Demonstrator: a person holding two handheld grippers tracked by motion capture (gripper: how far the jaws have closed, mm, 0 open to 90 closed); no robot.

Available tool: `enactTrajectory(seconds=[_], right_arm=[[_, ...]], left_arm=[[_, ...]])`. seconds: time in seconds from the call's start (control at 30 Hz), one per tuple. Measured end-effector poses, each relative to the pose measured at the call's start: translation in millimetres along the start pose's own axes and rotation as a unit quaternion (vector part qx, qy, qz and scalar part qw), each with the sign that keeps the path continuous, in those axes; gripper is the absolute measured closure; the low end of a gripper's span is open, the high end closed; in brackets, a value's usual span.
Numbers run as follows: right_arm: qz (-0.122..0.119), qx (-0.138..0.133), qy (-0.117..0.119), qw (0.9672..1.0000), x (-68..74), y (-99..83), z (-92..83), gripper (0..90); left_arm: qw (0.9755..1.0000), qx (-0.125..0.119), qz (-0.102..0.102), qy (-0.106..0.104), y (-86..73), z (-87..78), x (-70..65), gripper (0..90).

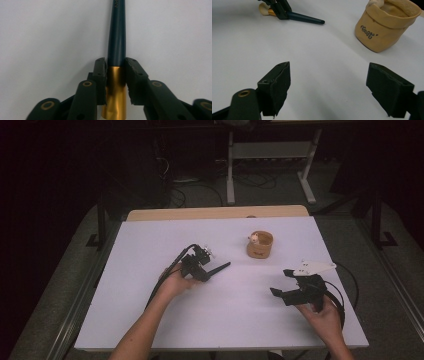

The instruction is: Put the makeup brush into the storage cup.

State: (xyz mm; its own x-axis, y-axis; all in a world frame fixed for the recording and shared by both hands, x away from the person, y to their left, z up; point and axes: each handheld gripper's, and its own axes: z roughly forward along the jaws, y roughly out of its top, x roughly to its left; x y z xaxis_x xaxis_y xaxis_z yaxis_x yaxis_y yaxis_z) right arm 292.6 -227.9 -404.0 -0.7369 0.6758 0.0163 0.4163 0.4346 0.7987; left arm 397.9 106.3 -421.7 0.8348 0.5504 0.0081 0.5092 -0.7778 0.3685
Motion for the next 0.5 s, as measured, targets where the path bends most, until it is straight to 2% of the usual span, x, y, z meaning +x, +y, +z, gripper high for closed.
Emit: enactTrajectory(seconds=[0.1, 0.5], right_arm=[[0.000, 0.000, -0.002, 1.0000, 0.5, 0.3, -0.1, 18.6], [-0.002, 0.006, 0.004, 1.0000, 3.2, 0.5, 3.9, 17.1]], left_arm=[[1.0000, 0.007, -0.003, -0.004, 1.3, -0.4, 1.3, 72.5], [0.9998, 0.004, -0.010, -0.014, 0.7, -1.3, 3.8, 72.9]])
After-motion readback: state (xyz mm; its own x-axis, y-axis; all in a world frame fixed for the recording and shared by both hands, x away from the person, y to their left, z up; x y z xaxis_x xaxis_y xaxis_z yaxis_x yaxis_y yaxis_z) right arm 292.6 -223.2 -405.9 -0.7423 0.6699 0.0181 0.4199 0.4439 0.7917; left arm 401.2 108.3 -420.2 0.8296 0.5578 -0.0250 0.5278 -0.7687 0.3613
